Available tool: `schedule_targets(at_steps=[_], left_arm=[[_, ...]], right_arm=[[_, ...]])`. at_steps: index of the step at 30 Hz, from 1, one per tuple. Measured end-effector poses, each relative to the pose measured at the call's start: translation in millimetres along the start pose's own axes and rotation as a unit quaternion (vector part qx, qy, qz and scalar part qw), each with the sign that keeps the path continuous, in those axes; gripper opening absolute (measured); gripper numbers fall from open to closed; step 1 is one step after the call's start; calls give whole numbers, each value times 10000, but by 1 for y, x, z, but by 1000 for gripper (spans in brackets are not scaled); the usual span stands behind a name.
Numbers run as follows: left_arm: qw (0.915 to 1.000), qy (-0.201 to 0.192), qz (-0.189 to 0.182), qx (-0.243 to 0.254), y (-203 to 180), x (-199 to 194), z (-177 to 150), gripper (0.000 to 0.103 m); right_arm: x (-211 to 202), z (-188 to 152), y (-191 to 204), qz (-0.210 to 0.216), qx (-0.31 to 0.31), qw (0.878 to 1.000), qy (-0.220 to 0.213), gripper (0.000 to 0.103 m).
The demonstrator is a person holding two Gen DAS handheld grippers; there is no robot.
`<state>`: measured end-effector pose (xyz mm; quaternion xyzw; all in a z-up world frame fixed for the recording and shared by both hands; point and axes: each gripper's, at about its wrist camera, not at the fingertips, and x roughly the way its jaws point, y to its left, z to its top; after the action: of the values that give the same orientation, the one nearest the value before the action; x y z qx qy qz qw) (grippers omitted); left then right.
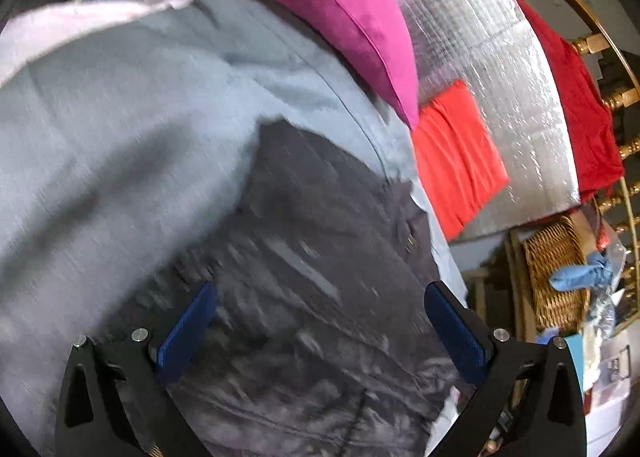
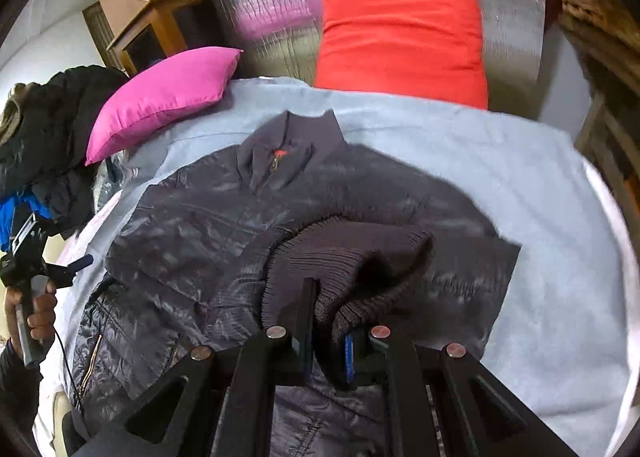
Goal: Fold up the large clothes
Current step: 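Fold the held sleeve across the jacket body with the right tool and release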
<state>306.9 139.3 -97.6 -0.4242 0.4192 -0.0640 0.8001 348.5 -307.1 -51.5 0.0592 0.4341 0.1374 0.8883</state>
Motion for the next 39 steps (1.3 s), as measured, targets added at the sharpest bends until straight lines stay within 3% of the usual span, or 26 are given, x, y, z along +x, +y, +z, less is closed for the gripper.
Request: schedule_targets(at_steps=[4, 8, 10, 11, 12, 14, 16, 19, 22, 25, 26, 30, 33, 36, 38, 39], left_arm=[[9998, 150, -46, -127, 3, 11, -22, 103], [9989, 257, 4, -385, 9, 25, -23, 102], [9988, 229, -20, -428, 9, 29, -19, 94], [9985, 271, -29, -477, 11, 31, -16, 78], [9982, 299, -35, -518, 12, 32, -14, 53], [9980, 376, 42, -505, 15, 33, -9, 20], [9986, 297, -29, -443, 15, 30, -4, 11], [9997, 43, -124, -213, 11, 21, -3, 10], [9994, 173, 299, -34, 15, 32, -9, 10], [9964, 501, 653, 179, 23, 46, -19, 15], [9963, 528, 652, 170, 24, 47, -21, 18], [9944, 436, 914, 312, 16, 36, -22, 32], [9924, 307, 1072, 528, 6, 20, -20, 44], [9875, 10, 1321, 858, -6, -1, -20, 55], [9824, -314, 1395, 1200, -16, -19, -24, 57], [9799, -428, 1446, 1306, -24, -17, -21, 60]], right_arm=[[-16, 11, 1, 257, 64, 9993, -282, 12], [-48, 35, 18, 475, -5, 9964, -708, 12], [-62, 45, 31, 517, -160, 9947, -874, 12], [-68, 49, 37, 525, -235, 9940, -927, 12], [-71, 52, 41, 528, -289, 9936, -956, 12], [-80, 60, 51, 487, -432, 9928, -1003, 12], [-91, 69, 59, 380, -558, 9918, -1085, 12], [-111, 78, 68, 367, -675, 9870, -1408, 11], [-118, 64, 69, 443, -736, 9832, -1607, 11], [-76, 32, 38, 172, -340, 9928, -1135, 11], [-49, 14, 14, 19, 9, 9969, -790, 11], [25, -39, -38, -157, 929, 9954, 195, 11], [33, -49, -44, -19, 1273, 9918, 80, 14], [27, -50, -50, 103, 1454, 9893, 38, 32], [17, -54, -54, 299, 1547, 9875, -9, 67], [10, -56, -57, 333, 1623, 9861, -94, 69]])
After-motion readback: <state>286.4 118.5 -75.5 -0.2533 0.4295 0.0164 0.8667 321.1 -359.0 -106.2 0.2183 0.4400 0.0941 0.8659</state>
